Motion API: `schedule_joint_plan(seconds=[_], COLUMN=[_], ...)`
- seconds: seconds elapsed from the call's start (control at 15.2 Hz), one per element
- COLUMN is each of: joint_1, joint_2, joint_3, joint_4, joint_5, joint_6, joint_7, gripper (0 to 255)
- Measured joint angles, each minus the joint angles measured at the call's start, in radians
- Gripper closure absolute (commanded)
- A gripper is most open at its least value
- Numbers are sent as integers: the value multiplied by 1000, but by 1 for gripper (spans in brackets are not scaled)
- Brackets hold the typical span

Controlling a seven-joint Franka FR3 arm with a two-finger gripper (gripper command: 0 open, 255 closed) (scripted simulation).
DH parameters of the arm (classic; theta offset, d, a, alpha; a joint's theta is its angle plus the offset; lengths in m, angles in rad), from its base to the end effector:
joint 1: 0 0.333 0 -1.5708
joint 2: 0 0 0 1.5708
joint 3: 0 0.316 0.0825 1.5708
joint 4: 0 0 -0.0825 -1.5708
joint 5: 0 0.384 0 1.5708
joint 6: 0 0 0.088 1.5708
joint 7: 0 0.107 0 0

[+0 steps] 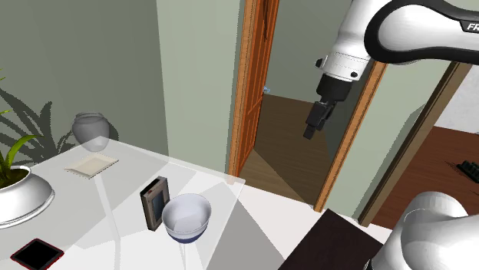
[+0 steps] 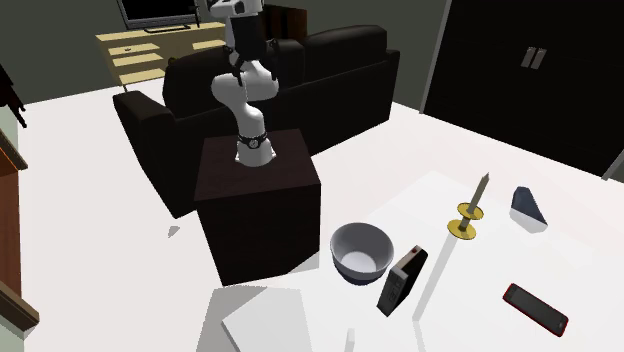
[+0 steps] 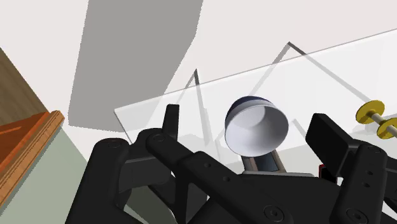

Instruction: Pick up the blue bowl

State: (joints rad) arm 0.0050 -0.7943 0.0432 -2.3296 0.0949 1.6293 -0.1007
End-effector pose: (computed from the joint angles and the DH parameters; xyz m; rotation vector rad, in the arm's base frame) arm 0.3102 0.0292 0.6110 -3.0699 -0.2096 -0.1471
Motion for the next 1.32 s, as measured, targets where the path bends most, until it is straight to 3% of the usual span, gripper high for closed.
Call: schedule_joint_plan(seconds=[0.13,0.59,1.32], joint_1=[0,15,40], joint_2=[7,147,511], joint_3=[1,28,70], joint_4=[-9,-86,-73], joint_5=[2,42,101], joint_6=[15,229,579], joint_7=[-1,8,4], gripper=[0,0,0])
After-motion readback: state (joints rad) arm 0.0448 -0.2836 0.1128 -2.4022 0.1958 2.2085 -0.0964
